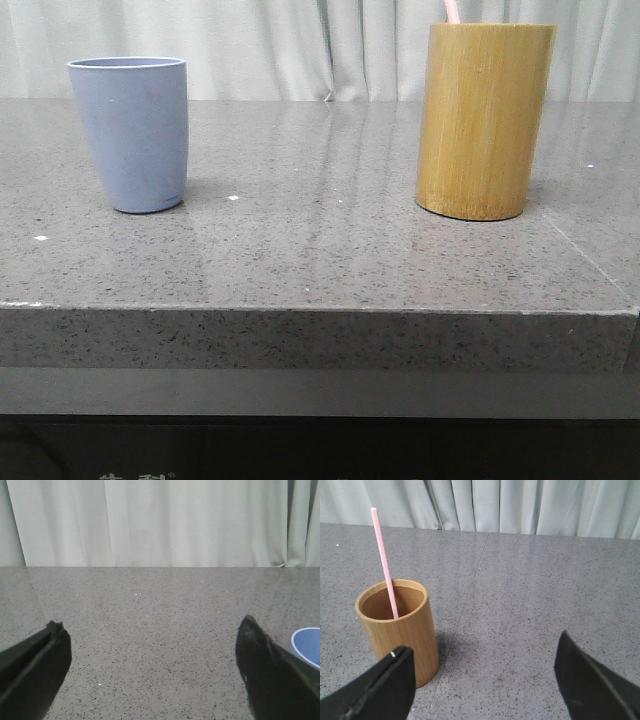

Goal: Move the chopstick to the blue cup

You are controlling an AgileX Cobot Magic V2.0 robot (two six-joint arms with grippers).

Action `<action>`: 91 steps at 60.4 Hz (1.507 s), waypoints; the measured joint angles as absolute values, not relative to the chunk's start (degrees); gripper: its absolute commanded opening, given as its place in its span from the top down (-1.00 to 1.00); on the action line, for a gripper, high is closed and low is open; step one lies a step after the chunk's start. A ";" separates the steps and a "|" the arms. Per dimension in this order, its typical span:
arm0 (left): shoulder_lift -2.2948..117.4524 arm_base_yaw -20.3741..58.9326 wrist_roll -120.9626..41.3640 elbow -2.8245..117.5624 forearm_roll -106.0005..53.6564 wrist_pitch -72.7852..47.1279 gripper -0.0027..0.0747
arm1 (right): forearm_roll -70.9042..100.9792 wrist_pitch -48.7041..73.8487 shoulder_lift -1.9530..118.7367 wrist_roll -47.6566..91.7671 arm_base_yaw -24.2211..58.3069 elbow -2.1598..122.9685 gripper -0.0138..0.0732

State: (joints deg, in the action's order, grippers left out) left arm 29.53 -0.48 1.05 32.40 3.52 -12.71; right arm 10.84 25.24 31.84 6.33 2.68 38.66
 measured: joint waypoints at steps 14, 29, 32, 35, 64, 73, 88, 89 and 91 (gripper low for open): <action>29.53 -0.48 1.05 32.40 0.82 -10.86 -0.78 | 10.84 25.37 31.84 6.33 2.68 38.66 -0.68; 31.30 -0.48 0.64 34.76 -0.67 -11.69 -0.78 | 10.84 25.50 31.84 6.33 2.68 38.66 -0.68; 33.13 -0.18 -0.72 37.16 -0.71 -14.47 -0.78 | 10.84 25.50 31.84 6.33 2.68 38.66 -0.68; 35.61 0.58 -2.85 40.31 -0.80 -17.25 -0.78 | 10.84 25.50 31.84 6.33 2.68 38.66 -0.68; 74.17 19.02 -6.83 80.42 -1.35 -56.73 -0.78 | 10.84 25.67 31.84 6.33 2.68 38.76 -0.68; 82.47 23.40 -6.83 88.72 -2.00 -64.06 -0.78 | 10.84 25.80 31.84 6.33 2.68 38.76 -0.68; 90.39 29.48 -6.83 93.66 -2.18 -66.66 -0.78 | 10.84 25.89 31.84 6.33 2.68 38.76 -0.68; 90.71 29.80 -6.83 93.71 -2.34 -66.66 -0.78 | 10.84 25.89 31.84 6.33 2.68 38.76 -0.68; 91.47 30.26 -6.83 93.71 -2.46 -66.91 -0.78 | 10.84 25.89 31.84 6.33 2.68 38.76 -0.68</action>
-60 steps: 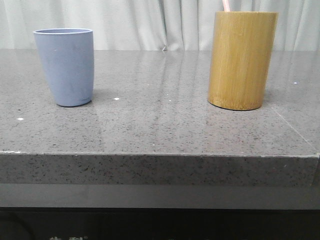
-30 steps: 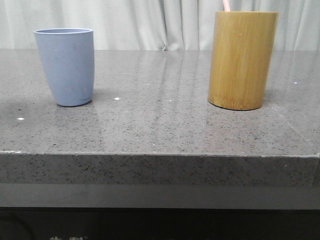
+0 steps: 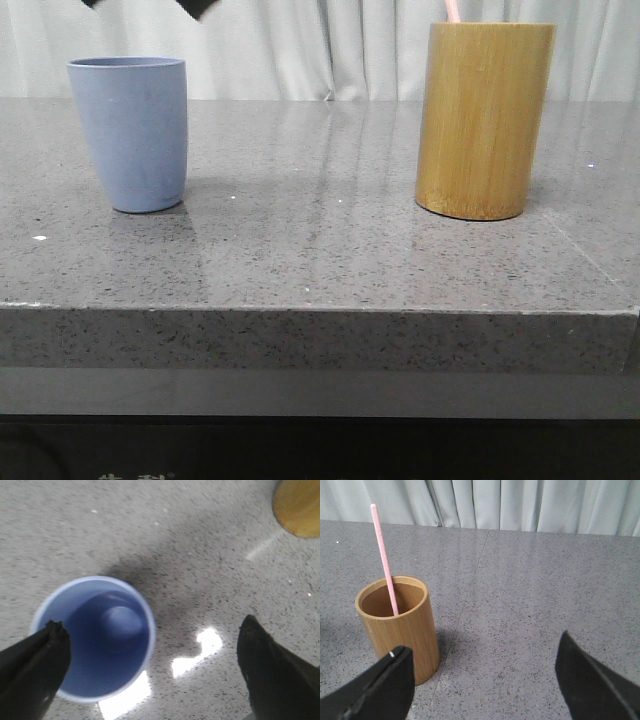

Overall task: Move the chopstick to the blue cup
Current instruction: 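Lower the left gripper onto the blue cup rim and grasp it, then slide the blue cup with the left gripper beside the bamboo holder, release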

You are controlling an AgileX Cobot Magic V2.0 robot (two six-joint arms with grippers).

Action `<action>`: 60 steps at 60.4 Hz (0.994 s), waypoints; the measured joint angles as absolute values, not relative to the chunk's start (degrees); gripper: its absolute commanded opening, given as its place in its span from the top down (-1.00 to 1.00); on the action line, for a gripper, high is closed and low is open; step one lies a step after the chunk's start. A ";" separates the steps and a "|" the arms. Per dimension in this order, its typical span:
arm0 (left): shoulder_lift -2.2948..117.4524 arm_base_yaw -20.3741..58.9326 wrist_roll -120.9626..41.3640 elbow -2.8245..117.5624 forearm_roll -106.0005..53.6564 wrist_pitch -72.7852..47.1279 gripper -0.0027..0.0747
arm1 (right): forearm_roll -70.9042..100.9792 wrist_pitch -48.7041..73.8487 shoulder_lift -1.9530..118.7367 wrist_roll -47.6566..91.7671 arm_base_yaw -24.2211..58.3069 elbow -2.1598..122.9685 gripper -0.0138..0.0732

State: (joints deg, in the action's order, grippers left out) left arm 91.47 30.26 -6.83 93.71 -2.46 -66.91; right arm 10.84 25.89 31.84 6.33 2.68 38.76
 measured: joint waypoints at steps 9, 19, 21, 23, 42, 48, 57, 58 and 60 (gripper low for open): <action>94.49 30.85 -6.83 93.79 -2.54 -67.04 -0.78 | 10.84 25.89 31.84 6.33 2.68 38.76 -0.68; 97.81 30.85 -6.83 93.79 -1.82 -66.92 -0.56 | 10.84 25.89 31.84 6.33 2.68 38.76 -0.68; 98.38 30.85 -6.83 93.79 -1.73 -66.80 -0.48 | 10.84 25.89 31.84 6.33 2.68 38.76 -0.68; 98.64 30.85 -6.83 93.79 -1.73 -66.80 -0.38 | 10.84 25.89 31.84 6.33 2.68 38.76 -0.68; 100.50 30.85 -6.83 93.85 -1.36 -66.67 0.89 | 10.84 25.89 31.84 6.33 2.68 38.76 -0.68; 100.50 30.85 -6.83 93.93 -1.20 -66.67 0.98 | 10.84 25.89 31.84 6.33 2.68 38.76 -0.68; 100.63 31.19 -6.83 95.67 -1.31 -68.61 0.98 | 10.84 25.89 31.84 6.33 2.68 38.76 -0.68; 100.63 31.35 -6.83 96.04 -1.31 -68.99 0.98 | 10.84 25.89 31.84 6.33 2.68 38.76 -0.68; 100.63 31.62 -6.83 96.95 -1.54 -69.77 0.98 | 10.84 25.89 31.84 6.33 2.68 38.76 -0.68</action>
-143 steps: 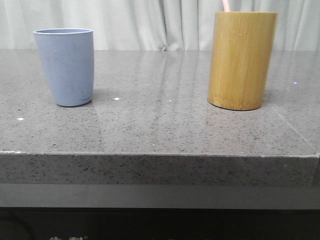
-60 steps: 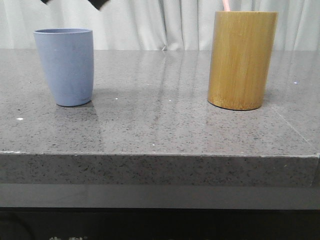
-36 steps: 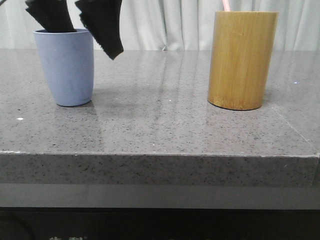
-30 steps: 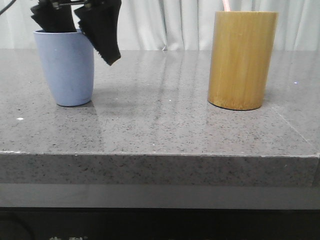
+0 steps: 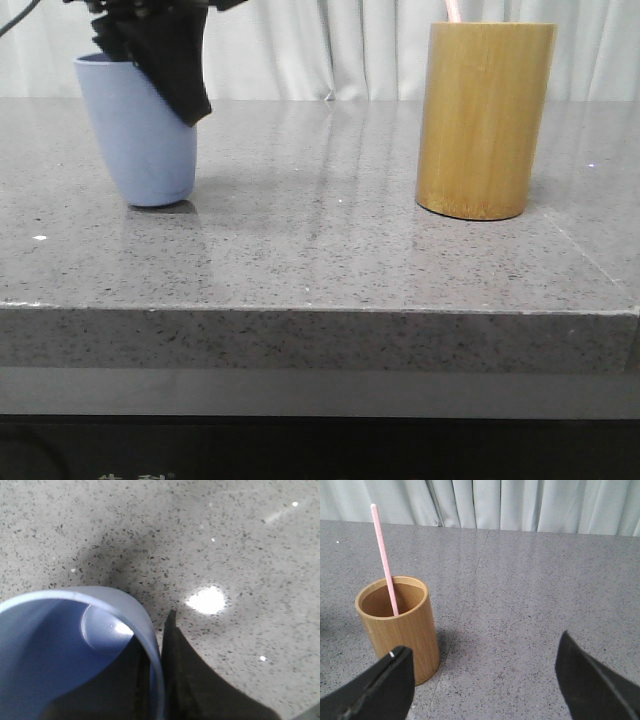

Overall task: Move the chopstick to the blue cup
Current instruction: 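Slide the blue cup with the left gripper beside the bamboo holder, release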

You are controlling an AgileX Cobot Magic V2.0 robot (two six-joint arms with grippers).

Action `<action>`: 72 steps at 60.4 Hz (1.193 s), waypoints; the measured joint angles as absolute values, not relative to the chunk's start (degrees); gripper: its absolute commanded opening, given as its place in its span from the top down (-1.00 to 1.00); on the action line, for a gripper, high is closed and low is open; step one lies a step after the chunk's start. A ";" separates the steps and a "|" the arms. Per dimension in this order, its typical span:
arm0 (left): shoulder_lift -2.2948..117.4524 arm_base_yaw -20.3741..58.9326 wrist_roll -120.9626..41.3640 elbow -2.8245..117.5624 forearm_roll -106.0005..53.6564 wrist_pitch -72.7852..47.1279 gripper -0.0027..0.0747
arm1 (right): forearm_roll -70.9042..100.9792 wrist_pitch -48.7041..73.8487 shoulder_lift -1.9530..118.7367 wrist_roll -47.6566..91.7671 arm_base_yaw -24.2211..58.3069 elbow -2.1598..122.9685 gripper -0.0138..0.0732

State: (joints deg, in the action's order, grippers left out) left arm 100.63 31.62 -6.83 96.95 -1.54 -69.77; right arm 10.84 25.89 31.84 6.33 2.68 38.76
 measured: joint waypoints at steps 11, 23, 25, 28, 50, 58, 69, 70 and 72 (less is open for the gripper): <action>100.63 34.49 -6.83 104.35 -3.13 -71.47 0.98 | 10.84 25.89 31.84 6.33 2.68 38.76 -0.68; 103.00 38.24 -6.83 111.54 -5.87 -71.86 0.98 | 10.84 25.89 31.84 6.33 2.68 38.76 -0.68; 103.81 38.72 -6.83 112.53 -6.09 -71.86 0.98 | 10.84 25.89 31.84 6.33 2.68 38.76 -0.68; 105.43 39.51 -6.83 113.64 -6.19 -71.86 0.98 | 10.84 25.89 31.84 6.33 2.68 38.76 -0.68; 113.23 43.03 -6.73 115.08 -6.29 -71.97 0.98 | 10.84 25.89 31.84 6.33 2.68 38.76 -0.68; 113.91 43.17 -6.73 115.17 -6.29 -71.97 0.89 | 10.84 25.89 31.84 6.33 2.68 38.76 -0.68; 114.26 43.17 -6.73 115.17 -5.43 -71.87 0.35 | 10.84 25.89 31.84 6.33 2.68 38.76 -0.68; 114.26 43.17 -6.73 115.17 -5.25 -71.87 0.28 | 10.84 25.89 31.84 6.33 2.68 38.76 -0.68; 114.26 43.17 -6.73 115.17 -5.00 -71.87 0.19 | 10.84 25.89 31.84 6.33 2.68 38.76 -0.68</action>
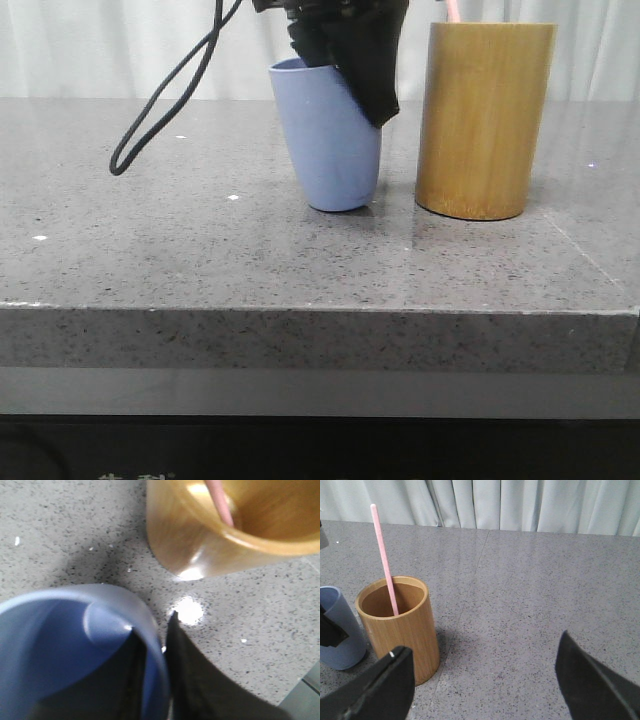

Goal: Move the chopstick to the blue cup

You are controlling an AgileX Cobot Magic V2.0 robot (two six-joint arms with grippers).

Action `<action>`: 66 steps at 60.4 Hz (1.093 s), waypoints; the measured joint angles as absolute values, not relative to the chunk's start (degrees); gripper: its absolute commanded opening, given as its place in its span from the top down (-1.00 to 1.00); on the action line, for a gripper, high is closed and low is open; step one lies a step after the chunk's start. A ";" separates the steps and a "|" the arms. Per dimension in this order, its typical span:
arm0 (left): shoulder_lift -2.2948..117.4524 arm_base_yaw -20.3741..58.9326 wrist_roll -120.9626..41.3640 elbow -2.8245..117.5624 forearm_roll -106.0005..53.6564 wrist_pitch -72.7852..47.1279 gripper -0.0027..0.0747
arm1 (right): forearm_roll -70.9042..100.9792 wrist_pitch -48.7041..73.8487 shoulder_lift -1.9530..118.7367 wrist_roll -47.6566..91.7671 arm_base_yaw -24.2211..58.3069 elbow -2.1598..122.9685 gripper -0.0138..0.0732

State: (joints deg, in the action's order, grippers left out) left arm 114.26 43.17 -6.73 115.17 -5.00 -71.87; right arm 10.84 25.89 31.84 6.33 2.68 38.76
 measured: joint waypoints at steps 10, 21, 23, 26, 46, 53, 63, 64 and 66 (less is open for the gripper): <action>114.26 43.17 -6.73 115.43 -4.31 -71.87 -0.02 | 10.84 25.89 31.84 6.33 2.68 38.76 -0.68; 113.86 43.17 -6.63 117.18 -4.11 -71.77 -0.03 | 10.84 25.89 31.84 6.33 2.68 38.88 -0.68; 113.67 43.17 -6.63 117.41 -4.11 -71.77 -0.03 | 10.84 25.89 31.84 6.33 2.68 38.88 -0.68; 112.94 43.17 -6.53 117.51 -4.11 -71.77 -0.03 | 10.84 25.89 31.84 6.33 2.68 38.88 -0.68; 105.30 42.78 -6.53 117.51 -3.62 -72.02 0.34 | 10.84 25.89 31.84 6.33 2.68 38.88 -0.68; 102.58 40.90 -6.53 117.63 -3.62 -72.16 0.90 | 10.84 25.89 31.84 6.33 2.68 38.88 -0.68; 99.77 36.31 -6.53 117.63 -3.37 -72.30 0.98 | 10.84 25.89 31.84 6.33 2.68 38.88 -0.68; 99.51 35.91 -6.53 117.63 -3.39 -72.30 0.98 | 10.84 25.89 31.84 6.33 2.68 38.88 -0.68; 99.02 34.85 -6.53 117.63 -3.39 -72.30 0.98 | 10.84 25.89 31.84 6.33 2.68 38.88 -0.68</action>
State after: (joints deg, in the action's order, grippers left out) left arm 99.02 34.85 -6.53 117.63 -3.39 -72.30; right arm 10.84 25.89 31.84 6.33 2.68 38.88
